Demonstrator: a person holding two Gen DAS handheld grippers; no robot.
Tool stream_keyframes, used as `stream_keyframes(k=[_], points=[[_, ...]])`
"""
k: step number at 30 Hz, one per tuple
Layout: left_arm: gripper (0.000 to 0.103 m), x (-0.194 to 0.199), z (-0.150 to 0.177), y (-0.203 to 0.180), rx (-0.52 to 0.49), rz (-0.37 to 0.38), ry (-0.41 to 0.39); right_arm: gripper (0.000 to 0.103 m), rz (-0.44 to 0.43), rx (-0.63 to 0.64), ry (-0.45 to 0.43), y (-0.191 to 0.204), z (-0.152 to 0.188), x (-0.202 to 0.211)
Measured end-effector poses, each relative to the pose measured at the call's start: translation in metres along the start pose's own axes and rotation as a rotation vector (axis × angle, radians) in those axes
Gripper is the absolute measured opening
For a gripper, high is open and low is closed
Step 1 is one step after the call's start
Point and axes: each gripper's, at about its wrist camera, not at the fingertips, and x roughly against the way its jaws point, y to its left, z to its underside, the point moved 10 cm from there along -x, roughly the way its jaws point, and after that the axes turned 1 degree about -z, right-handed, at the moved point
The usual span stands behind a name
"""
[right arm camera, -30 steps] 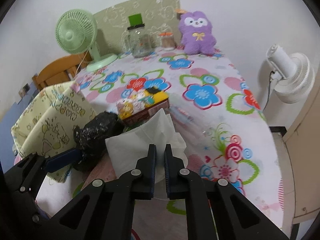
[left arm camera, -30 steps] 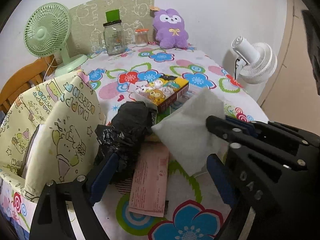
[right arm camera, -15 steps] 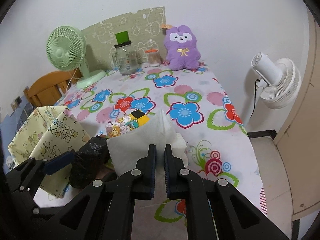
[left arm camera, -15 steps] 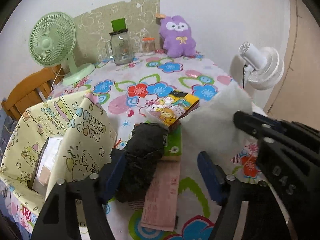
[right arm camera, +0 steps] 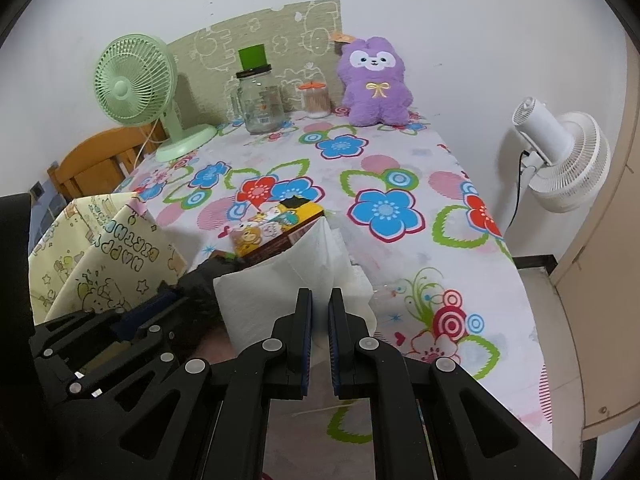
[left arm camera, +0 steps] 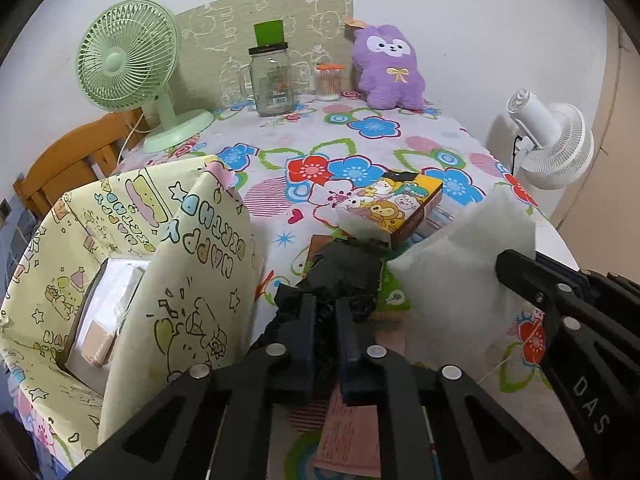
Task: Organize soft objects
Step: 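Grasp the white cloth pack with the right gripper and lift it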
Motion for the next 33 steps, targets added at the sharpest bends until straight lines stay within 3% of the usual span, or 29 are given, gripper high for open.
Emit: stream_keyframes(k=[8,33], points=[[0.001,0.01,0.0,-0.001,0.009,0.039,0.006,0.01,0.003,0.002,-0.019,0.006,-0.003,0.011],[0.0,0.077,-0.017,-0.008,-0.025,0.064,-0.113,0.01,0.001,0.015,-0.105,0.021,-0.018,0.075]])
